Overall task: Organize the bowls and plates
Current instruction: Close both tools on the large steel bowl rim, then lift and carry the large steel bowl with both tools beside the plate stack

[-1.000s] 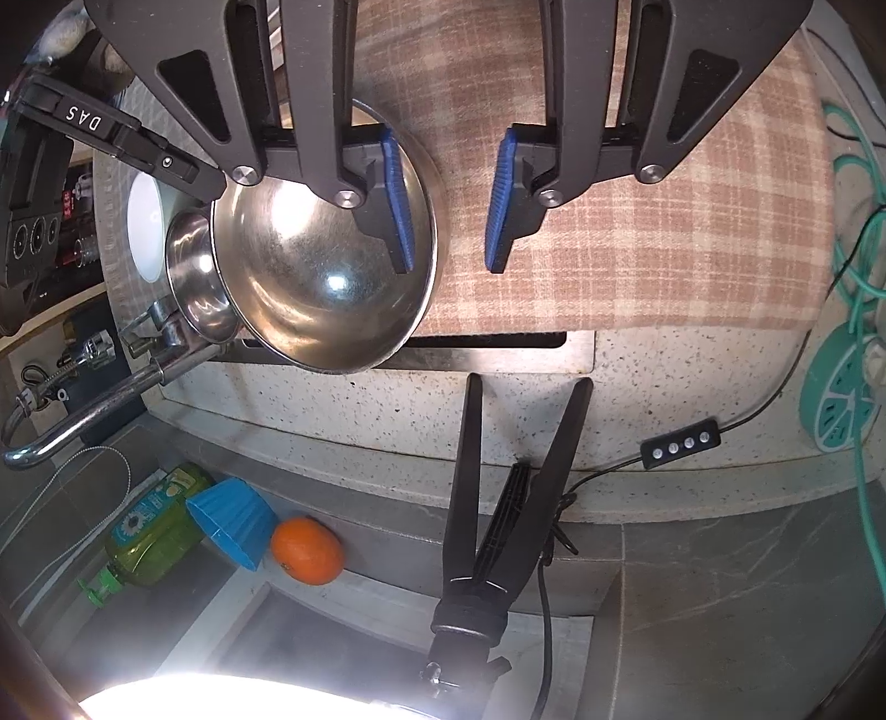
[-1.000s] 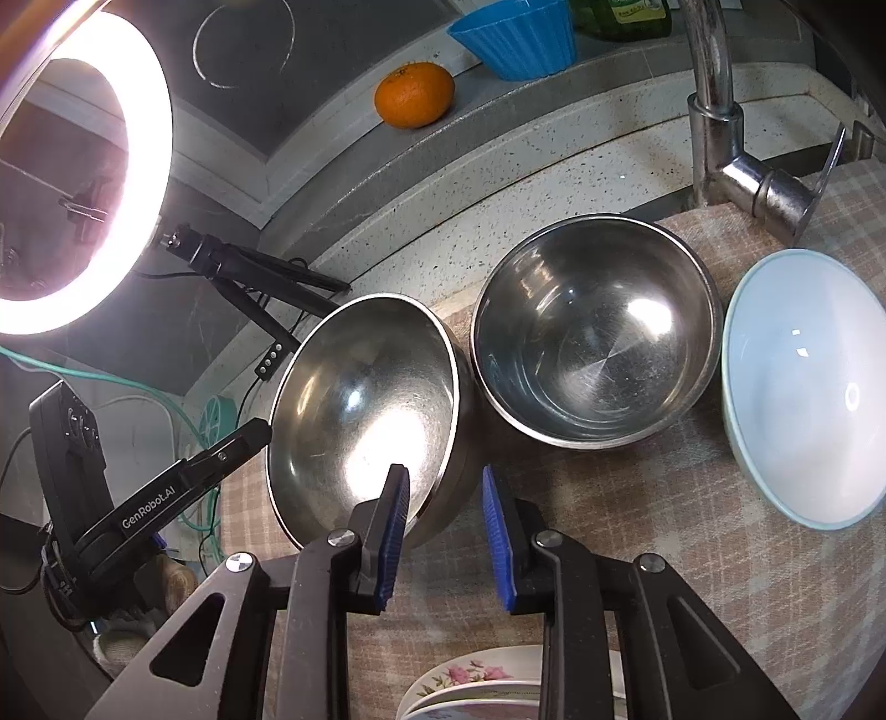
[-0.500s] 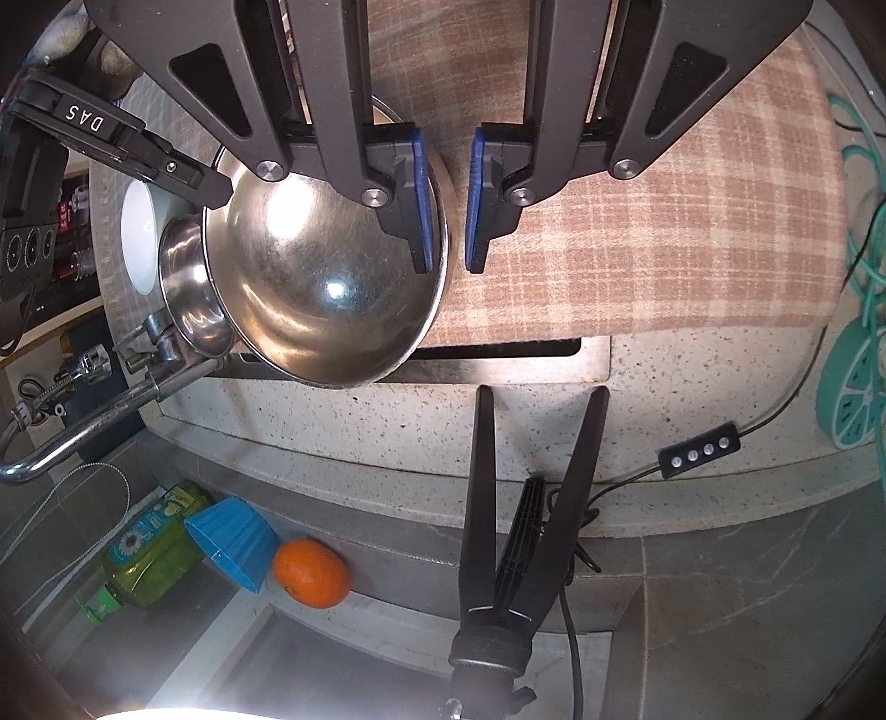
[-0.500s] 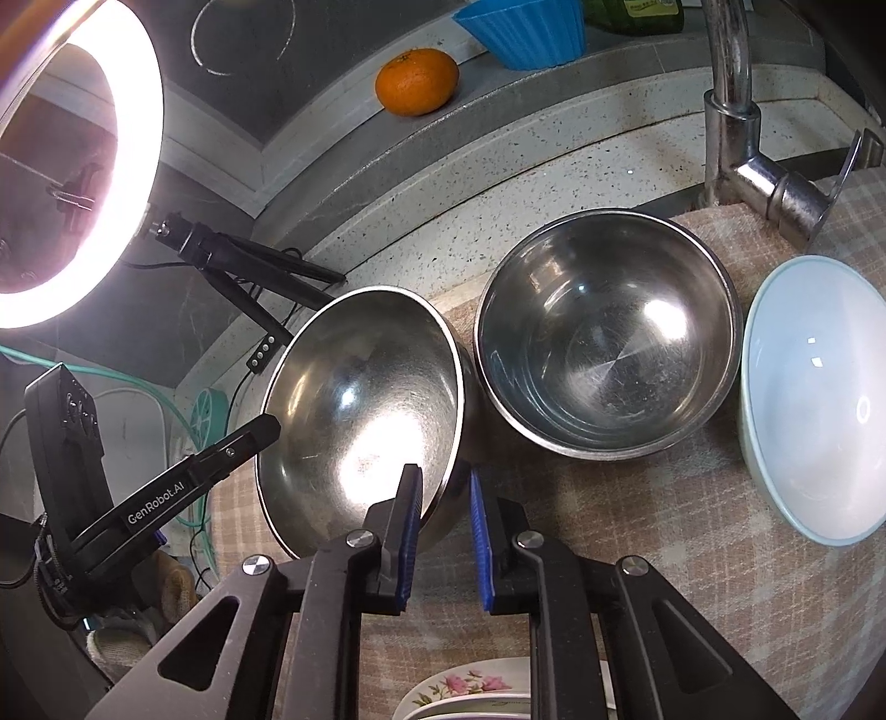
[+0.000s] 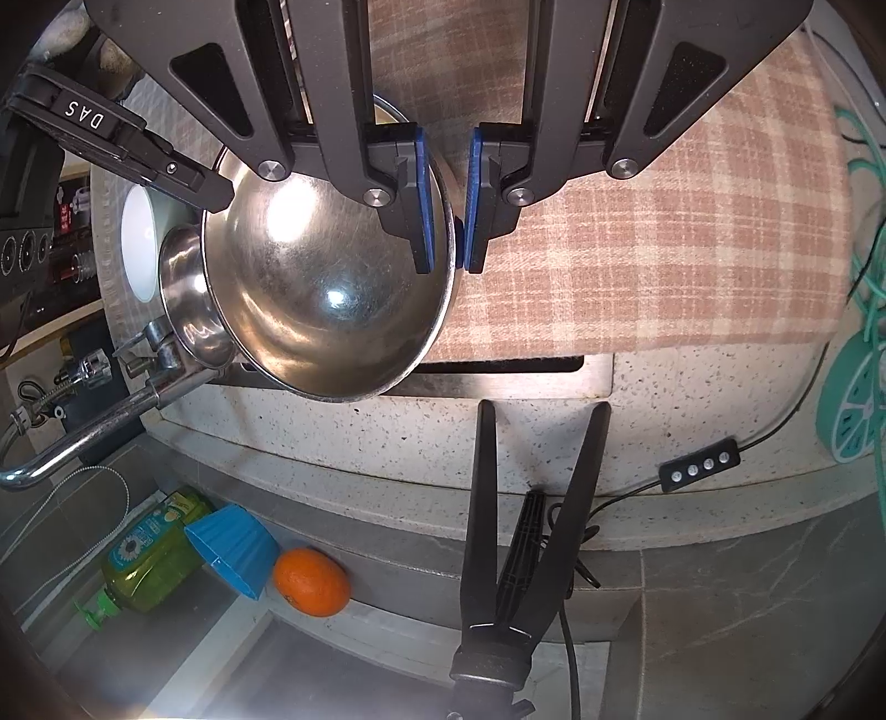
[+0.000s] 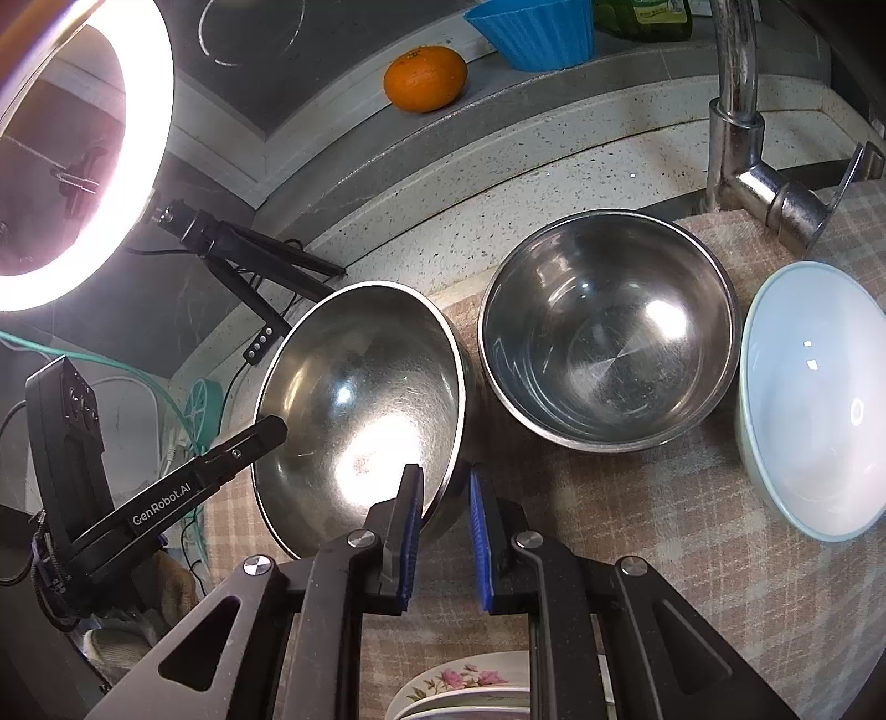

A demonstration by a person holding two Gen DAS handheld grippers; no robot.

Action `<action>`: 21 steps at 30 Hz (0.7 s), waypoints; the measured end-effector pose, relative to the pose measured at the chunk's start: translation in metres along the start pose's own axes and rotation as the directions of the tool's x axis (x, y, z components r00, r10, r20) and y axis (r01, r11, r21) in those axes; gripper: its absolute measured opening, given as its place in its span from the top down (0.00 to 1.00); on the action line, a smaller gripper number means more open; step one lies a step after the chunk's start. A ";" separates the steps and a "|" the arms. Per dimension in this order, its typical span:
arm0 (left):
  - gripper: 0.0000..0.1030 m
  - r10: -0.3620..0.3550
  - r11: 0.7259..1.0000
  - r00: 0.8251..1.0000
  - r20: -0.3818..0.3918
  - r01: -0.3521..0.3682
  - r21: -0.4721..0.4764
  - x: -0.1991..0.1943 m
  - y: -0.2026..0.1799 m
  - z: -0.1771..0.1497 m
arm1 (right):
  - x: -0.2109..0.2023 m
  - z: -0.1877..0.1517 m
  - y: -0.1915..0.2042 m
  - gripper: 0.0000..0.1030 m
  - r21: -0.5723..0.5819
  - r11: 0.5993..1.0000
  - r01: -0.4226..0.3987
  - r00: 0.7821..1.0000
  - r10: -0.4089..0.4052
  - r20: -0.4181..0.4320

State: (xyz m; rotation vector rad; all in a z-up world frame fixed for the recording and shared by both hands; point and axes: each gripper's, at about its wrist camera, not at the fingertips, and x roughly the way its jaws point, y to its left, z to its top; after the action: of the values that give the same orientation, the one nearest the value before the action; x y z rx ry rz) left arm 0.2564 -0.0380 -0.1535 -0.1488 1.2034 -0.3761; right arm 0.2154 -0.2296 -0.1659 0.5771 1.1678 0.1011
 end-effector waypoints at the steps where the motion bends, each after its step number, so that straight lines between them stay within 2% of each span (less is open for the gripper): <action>1: 0.91 0.001 1.000 1.000 0.001 -0.001 -0.001 -0.001 0.000 -0.001 | 0.000 -0.001 0.000 0.86 -0.002 1.000 0.001 1.000 -0.001 -0.001; 9: 0.91 0.012 1.000 1.000 0.018 -0.012 -0.010 -0.018 0.006 -0.014 | -0.004 -0.015 0.007 0.86 -0.032 0.999 -0.008 1.000 0.008 -0.008; 21: 0.91 0.035 0.998 0.998 0.056 -0.031 -0.060 -0.058 0.034 -0.047 | -0.012 -0.046 0.041 0.86 -0.116 0.992 -0.042 0.999 0.039 -0.033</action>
State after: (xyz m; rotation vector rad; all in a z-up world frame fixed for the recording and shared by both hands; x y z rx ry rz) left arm 0.2017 0.0186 -0.1302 -0.1893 1.1600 -0.3058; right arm 0.1781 -0.1821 -0.1490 0.4978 1.1724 0.2123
